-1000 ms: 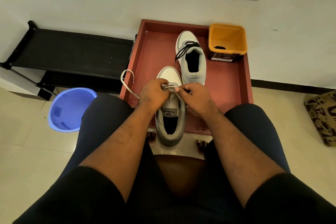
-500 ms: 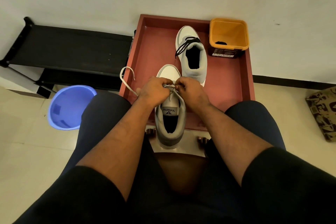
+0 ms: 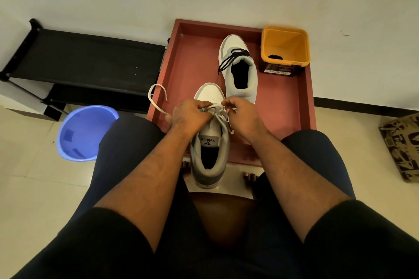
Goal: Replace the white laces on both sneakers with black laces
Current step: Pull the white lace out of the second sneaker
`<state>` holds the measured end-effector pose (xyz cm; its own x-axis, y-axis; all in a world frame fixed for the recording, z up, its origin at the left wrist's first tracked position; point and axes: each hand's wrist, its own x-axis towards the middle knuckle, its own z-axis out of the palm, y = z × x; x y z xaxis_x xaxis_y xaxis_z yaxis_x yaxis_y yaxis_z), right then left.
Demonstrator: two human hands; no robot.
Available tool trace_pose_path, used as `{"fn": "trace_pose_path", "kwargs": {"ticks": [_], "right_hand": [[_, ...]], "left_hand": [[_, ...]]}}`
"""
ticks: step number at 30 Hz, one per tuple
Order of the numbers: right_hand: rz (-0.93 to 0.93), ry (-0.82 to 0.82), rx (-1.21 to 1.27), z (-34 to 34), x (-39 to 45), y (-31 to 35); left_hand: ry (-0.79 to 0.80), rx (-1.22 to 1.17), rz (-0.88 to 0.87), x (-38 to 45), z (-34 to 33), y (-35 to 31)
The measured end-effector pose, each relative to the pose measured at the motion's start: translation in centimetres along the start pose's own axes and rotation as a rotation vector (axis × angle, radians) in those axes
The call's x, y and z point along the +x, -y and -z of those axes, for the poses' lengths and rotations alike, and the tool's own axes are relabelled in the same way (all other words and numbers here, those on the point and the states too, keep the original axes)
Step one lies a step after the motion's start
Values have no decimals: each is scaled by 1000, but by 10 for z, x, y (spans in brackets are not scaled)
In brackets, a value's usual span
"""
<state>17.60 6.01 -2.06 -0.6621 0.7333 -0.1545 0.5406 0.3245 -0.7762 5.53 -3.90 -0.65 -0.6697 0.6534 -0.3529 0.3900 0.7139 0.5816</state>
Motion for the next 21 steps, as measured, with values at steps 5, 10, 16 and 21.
{"fn": "trace_pose_path", "kwargs": {"ticks": [5, 10, 16, 21], "right_hand": [[42, 21, -130, -8, 2, -3], [173, -79, -266, 0, 0, 12], [251, -239, -186, 14, -2, 24], [42, -46, -139, -3, -1, 3]], "left_hand": [[33, -159, -33, 3, -5, 3], [-25, -65, -13, 1, -4, 2], [-33, -30, 47, 1, -4, 0], [-32, -127, 30, 4, -7, 4]]}}
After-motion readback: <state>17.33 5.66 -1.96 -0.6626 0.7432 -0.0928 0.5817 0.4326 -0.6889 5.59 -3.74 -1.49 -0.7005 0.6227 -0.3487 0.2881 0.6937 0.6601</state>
